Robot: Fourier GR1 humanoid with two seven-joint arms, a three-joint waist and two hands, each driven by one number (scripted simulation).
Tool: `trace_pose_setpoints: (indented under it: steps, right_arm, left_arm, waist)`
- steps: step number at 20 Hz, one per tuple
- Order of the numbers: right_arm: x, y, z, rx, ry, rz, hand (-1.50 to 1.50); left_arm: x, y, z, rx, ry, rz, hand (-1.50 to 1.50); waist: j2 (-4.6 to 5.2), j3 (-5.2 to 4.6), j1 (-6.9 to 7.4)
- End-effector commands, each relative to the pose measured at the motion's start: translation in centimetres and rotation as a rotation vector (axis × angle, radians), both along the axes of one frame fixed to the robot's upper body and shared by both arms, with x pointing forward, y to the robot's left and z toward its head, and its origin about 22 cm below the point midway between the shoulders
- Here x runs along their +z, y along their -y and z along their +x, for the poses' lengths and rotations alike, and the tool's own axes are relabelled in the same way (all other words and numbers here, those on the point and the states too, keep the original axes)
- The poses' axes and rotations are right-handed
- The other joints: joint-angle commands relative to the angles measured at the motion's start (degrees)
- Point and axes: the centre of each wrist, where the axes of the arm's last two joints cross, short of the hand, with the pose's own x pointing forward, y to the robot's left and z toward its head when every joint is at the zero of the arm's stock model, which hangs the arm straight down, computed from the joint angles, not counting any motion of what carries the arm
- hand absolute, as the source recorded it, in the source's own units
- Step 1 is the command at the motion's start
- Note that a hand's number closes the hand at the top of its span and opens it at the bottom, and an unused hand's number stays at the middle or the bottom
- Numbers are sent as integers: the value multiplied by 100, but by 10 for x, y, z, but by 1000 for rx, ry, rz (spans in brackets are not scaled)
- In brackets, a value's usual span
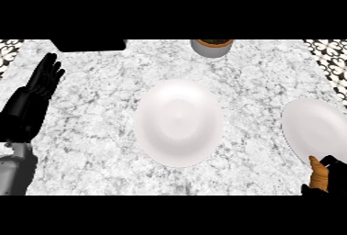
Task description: Pick the croissant from the plate and place it in the plate
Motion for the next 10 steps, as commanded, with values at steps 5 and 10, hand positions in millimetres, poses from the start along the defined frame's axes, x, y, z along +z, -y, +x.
trace_pose_setpoints:
  steps: [5, 10]
  right_arm:
    - [51, -51, -86, 34, 244, 134, 150]
    - [95, -85, -108, 210, 429, 196, 150]
  left_arm:
    - [13, -2, 5, 5, 1, -5, 0]
    - [6, 3, 6, -16, 6, -15, 0]
  waist:
    - [51, 42, -25]
    - [50, 45, 40]
